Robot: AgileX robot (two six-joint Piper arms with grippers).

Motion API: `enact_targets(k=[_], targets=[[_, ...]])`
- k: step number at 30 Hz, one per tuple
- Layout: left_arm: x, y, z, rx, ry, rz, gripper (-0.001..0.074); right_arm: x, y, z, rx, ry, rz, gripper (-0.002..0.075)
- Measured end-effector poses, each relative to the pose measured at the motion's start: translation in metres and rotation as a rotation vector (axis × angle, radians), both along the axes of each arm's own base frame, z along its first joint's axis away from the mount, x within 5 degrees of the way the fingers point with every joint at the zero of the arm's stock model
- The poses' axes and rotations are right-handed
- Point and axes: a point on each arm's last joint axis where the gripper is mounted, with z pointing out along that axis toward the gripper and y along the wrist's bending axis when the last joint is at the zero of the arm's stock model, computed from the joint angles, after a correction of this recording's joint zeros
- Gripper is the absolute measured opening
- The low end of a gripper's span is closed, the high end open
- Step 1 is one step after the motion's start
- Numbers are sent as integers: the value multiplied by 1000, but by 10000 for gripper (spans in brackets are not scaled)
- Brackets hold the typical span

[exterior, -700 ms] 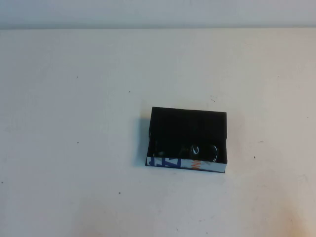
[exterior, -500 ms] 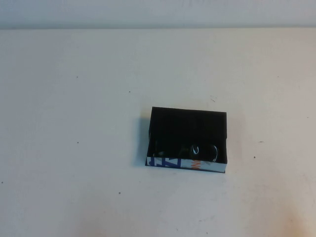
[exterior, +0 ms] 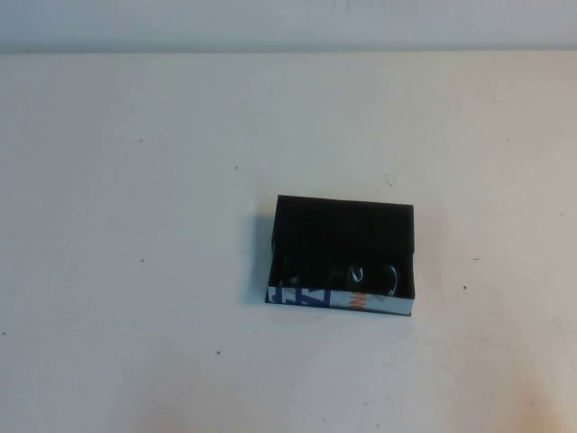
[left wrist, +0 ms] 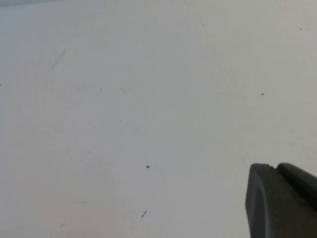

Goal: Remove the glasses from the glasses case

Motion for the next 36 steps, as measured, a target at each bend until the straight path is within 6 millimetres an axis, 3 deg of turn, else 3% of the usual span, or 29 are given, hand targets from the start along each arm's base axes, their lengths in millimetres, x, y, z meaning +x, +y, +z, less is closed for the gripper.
enact_targets(k=[11,16,24,36], targets=[[0,0,0,0,0,0,-5,0,1,0,47,4,3,-18],[0,0,0,0,0,0,-5,-1,8,2,298,16,20,-18],[0,0,0,0,0,0,-5,-1,20,13,918,32,53,-18],[0,0,0,0,0,0,-5,0,14,19,1009,-39,7,-18]])
